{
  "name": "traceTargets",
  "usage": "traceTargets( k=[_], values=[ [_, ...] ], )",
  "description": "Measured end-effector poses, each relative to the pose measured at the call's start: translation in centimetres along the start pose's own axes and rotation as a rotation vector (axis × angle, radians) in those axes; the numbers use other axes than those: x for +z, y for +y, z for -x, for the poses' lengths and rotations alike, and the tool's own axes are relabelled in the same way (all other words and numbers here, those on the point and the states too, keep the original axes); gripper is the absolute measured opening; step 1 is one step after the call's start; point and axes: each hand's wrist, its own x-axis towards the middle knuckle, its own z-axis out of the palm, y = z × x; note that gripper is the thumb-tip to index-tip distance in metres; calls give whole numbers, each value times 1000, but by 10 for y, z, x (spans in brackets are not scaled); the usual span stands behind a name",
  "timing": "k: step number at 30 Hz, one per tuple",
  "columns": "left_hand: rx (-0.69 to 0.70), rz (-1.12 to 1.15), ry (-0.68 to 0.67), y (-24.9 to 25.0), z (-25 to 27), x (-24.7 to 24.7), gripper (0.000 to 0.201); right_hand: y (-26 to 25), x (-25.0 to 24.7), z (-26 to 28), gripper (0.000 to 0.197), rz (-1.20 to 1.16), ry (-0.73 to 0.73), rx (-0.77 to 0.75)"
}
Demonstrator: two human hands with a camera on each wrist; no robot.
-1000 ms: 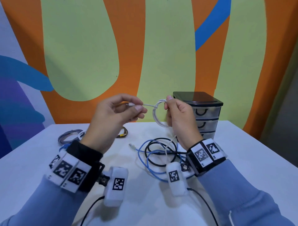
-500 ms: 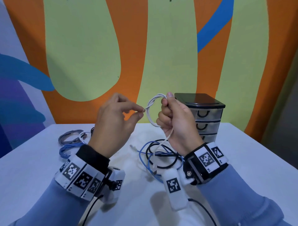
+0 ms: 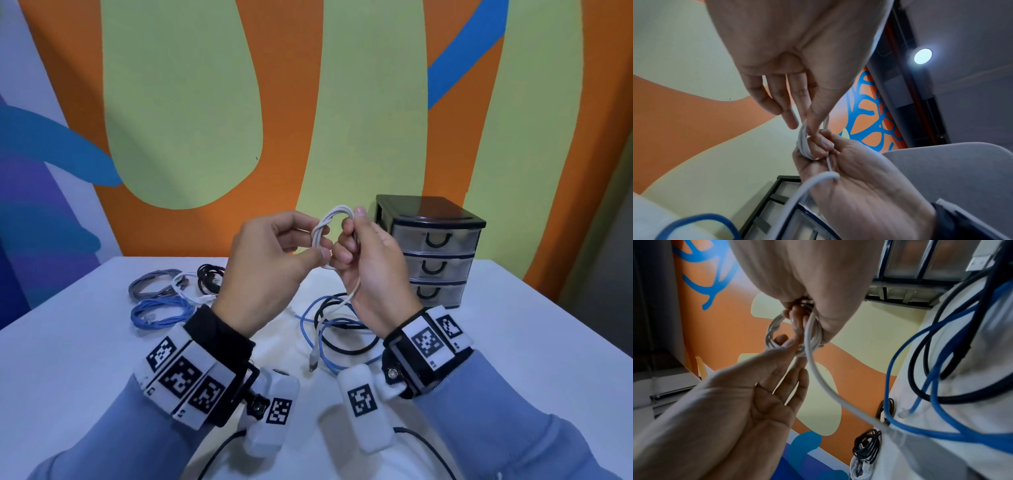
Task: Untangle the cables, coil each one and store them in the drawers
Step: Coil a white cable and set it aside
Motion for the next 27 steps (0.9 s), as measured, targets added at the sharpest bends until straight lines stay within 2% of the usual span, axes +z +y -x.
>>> traceTargets(
  k=[2, 7, 11, 13, 18, 20, 22, 24, 26, 27],
  values=[
    [-39, 63, 14, 3, 1, -1, 25, 2, -1, -1, 39, 15, 8, 3],
    [-147, 390, 68, 3, -1, -6, 35, -1, -2, -2, 35, -33, -35, 71],
    [-231, 609, 5, 8, -2, -8, 38, 2, -8, 0, 37, 196, -6, 122],
    [-253, 556, -60, 11, -4, -8, 40, 0, -9, 0, 36, 112, -12, 131],
    [-114, 100, -86, 2, -8, -11, 45, -6, 0, -1, 39, -93, -79, 139],
    [-128, 24, -121, -1, -7, -9, 51, -7, 1, 0, 39, -139, -80, 132],
    [-205, -15, -255, -2, -3, -9, 70, -8, -1, -1, 39, -189, -51, 124],
    [-292, -78, -502, -1, 4, -7, 78, -11, -3, -3, 38, -237, -35, 113],
    [-315, -94, -658, -1, 8, -6, 68, -13, -6, -6, 37, -276, -40, 110],
    [-307, -76, -651, -3, 8, -7, 59, -15, -9, -8, 37, -280, -38, 107]
  ],
)
